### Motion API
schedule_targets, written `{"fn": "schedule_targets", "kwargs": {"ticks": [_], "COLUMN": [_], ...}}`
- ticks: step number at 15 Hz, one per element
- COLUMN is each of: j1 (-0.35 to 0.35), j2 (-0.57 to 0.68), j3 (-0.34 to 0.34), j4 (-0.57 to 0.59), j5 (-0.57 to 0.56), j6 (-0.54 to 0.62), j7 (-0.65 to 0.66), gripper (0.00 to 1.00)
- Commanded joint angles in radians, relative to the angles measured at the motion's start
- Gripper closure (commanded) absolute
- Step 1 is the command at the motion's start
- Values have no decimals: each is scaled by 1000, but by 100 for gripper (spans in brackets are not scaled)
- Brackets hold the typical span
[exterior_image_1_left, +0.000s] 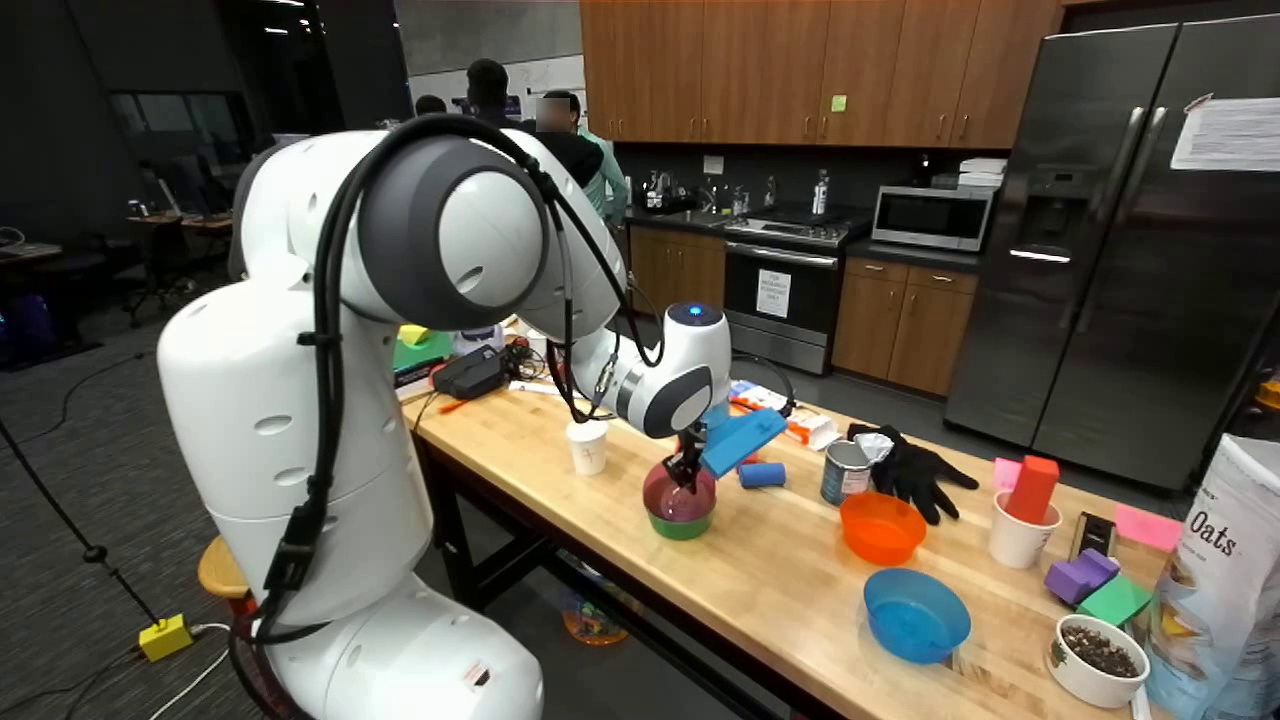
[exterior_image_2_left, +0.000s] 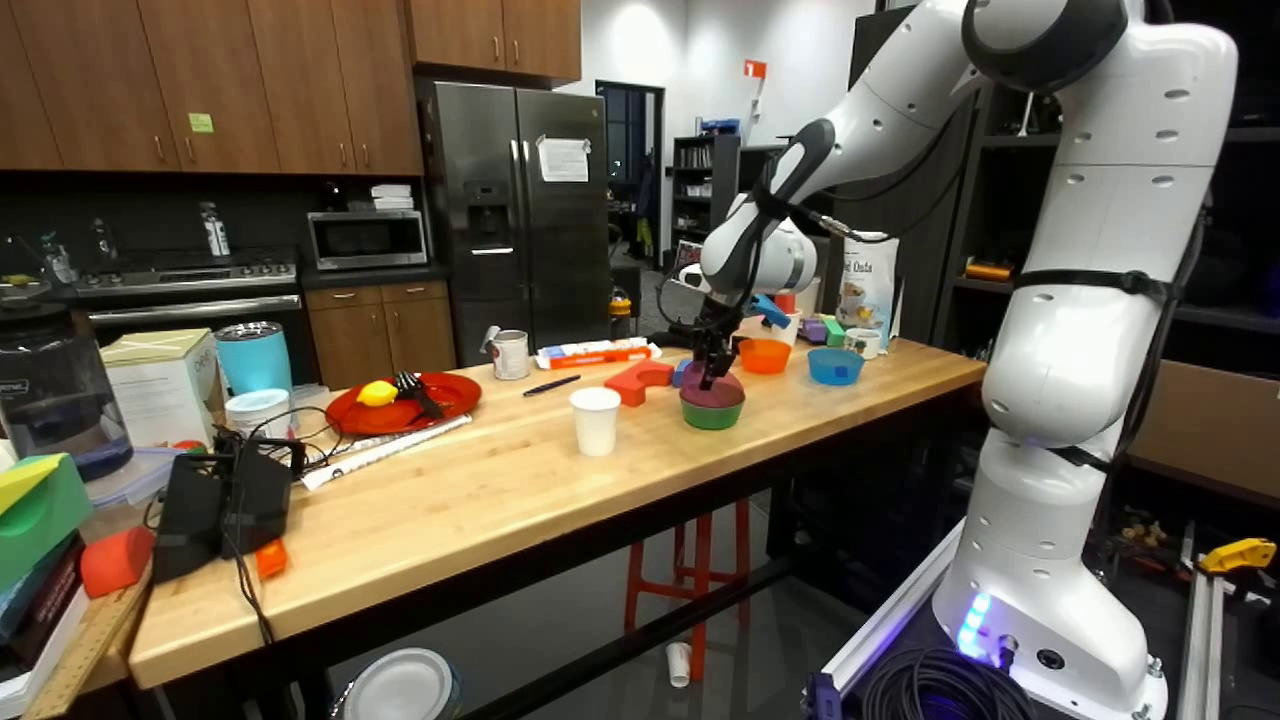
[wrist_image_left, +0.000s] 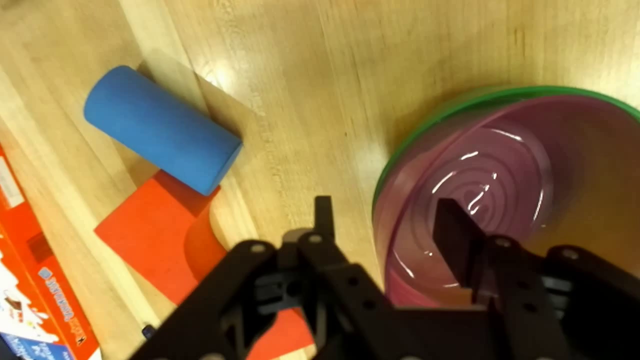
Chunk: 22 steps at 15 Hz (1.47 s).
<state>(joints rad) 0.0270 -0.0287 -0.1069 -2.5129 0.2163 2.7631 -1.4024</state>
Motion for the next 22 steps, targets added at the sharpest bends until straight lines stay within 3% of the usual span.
{"fn": "schedule_targets", "kwargs": {"ticks": [1, 4, 10, 22], "j1": [-36, -54, -72, -25], "j2": [-34, -58, -127, -51], "j3": [11, 10, 8, 3], "j4": [-15, -23, -32, 24], "j5": [-90, -204, -368, -217], "j6": [-26, -45, -120, -288], "j7": [76, 165, 281, 90], "gripper": [77, 99, 99, 99]}}
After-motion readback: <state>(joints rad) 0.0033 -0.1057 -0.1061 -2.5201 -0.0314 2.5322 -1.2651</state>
